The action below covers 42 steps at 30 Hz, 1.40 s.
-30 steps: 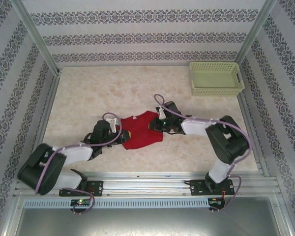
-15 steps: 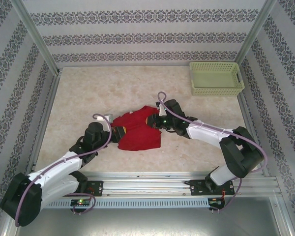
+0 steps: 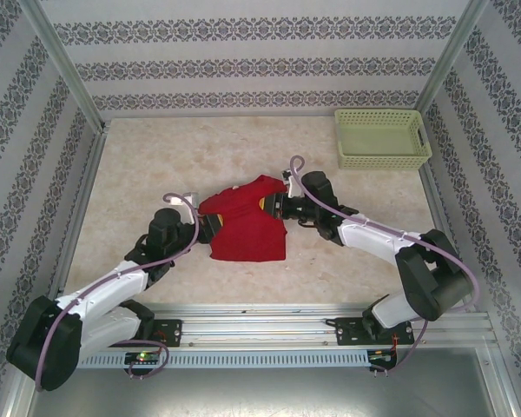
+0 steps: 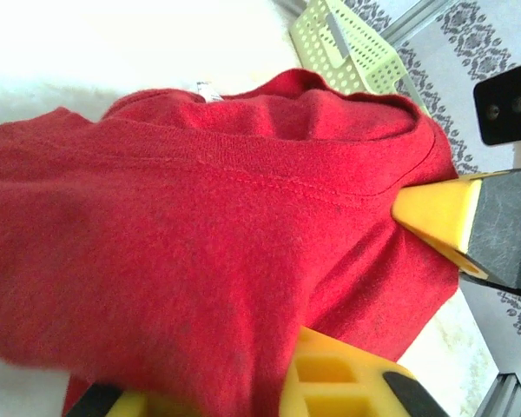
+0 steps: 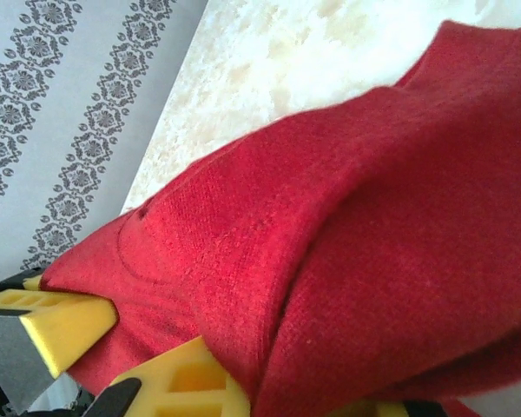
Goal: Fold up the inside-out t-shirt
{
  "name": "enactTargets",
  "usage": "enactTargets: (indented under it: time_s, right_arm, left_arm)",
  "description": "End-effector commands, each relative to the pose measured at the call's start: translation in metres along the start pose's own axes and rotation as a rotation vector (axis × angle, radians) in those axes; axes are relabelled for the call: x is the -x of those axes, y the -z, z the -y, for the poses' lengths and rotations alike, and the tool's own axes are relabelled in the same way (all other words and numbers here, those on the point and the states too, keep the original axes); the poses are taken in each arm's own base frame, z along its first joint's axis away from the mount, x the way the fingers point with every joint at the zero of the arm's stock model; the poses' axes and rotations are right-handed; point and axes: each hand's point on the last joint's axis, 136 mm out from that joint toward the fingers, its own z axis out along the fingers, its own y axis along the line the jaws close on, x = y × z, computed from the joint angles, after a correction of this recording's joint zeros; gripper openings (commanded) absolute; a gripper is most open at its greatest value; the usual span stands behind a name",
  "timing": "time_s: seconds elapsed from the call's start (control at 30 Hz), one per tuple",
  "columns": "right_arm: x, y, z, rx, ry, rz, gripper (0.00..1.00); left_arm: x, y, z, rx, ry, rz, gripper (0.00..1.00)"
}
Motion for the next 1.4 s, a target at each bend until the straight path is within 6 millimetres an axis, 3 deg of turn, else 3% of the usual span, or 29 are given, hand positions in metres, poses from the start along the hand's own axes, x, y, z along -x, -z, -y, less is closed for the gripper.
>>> enactTargets:
  time_s: [0.0, 0.13, 0.3, 0.5, 0.9, 1.07, 1.27, 1.37]
  right_arm:
    - [0.026, 0.009, -0.011, 0.034, 0.07, 0.08, 0.0]
    - [0.021, 0.006, -0.009, 0.033, 0.076, 0.064, 0.0]
    - [0.02, 0.002, -0.011, 0.047, 0.079, 0.051, 0.0]
    - [0.018, 0.0, -0.007, 0.029, 0.092, 0.04, 0.0]
    - [0.016, -0.006, -0.006, 0.031, 0.091, 0.03, 0.0]
    - [0.011, -0.013, -0.014, 0.058, 0.111, 0.008, 0.0]
    - [0.009, -0.009, -0.024, 0.084, 0.139, -0.002, 0.0]
    - [0.013, -0.005, -0.023, 0.086, 0.141, 0.001, 0.0]
  left_arm:
    - [0.018, 0.0, 0.005, -0.028, -0.033, 0.046, 0.16]
    - [0.015, -0.004, 0.006, -0.048, -0.037, 0.021, 0.19]
    - [0.012, -0.01, 0.0, -0.047, -0.024, -0.01, 0.41]
    - [-0.002, -0.027, -0.016, -0.03, 0.069, -0.139, 0.51]
    - [-0.035, -0.042, -0.018, -0.073, 0.184, -0.325, 0.65]
    - [-0.023, -0.055, -0.007, -0.15, 0.207, -0.298, 0.57]
    - [-0.004, -0.066, 0.006, -0.23, 0.209, -0.24, 0.39]
    - [0.003, -0.064, 0.015, -0.273, 0.201, -0.214, 0.24]
